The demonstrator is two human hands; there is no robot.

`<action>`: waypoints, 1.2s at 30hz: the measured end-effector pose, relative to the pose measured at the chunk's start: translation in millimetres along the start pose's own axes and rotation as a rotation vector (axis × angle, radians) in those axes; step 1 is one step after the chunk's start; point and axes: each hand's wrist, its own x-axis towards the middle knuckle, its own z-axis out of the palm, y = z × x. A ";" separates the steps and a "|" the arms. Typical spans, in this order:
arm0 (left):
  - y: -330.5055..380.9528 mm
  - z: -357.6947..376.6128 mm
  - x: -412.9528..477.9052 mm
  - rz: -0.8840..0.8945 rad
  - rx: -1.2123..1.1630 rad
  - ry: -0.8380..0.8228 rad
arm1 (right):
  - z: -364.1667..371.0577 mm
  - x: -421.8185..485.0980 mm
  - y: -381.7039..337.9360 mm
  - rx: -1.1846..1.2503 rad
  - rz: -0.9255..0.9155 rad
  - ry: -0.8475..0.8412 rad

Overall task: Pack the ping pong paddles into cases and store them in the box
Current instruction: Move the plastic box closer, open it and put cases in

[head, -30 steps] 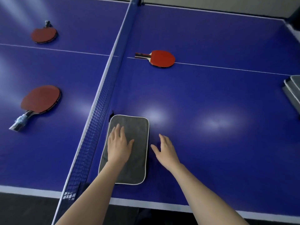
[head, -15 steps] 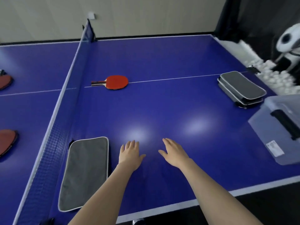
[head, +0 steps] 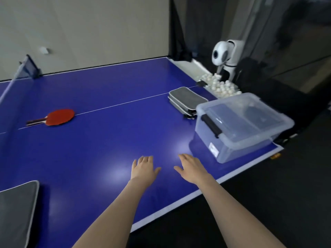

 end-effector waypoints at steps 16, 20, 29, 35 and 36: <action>190.9 -29.6 103.4 0.193 -0.041 0.104 | -75.5 0.6 196.7 -0.004 0.188 0.183; 216.2 -31.0 145.4 0.163 -0.070 0.079 | -92.2 25.6 239.2 -0.001 0.234 0.170; 235.1 -18.4 196.0 -0.040 -0.215 0.029 | -126.4 69.8 339.8 0.020 0.278 0.152; 250.1 -12.2 208.0 -0.198 -0.322 0.101 | -149.0 101.4 423.5 0.011 0.312 0.225; 254.1 -11.8 208.8 -0.236 -0.338 0.123 | -153.1 107.1 436.3 0.021 0.323 0.253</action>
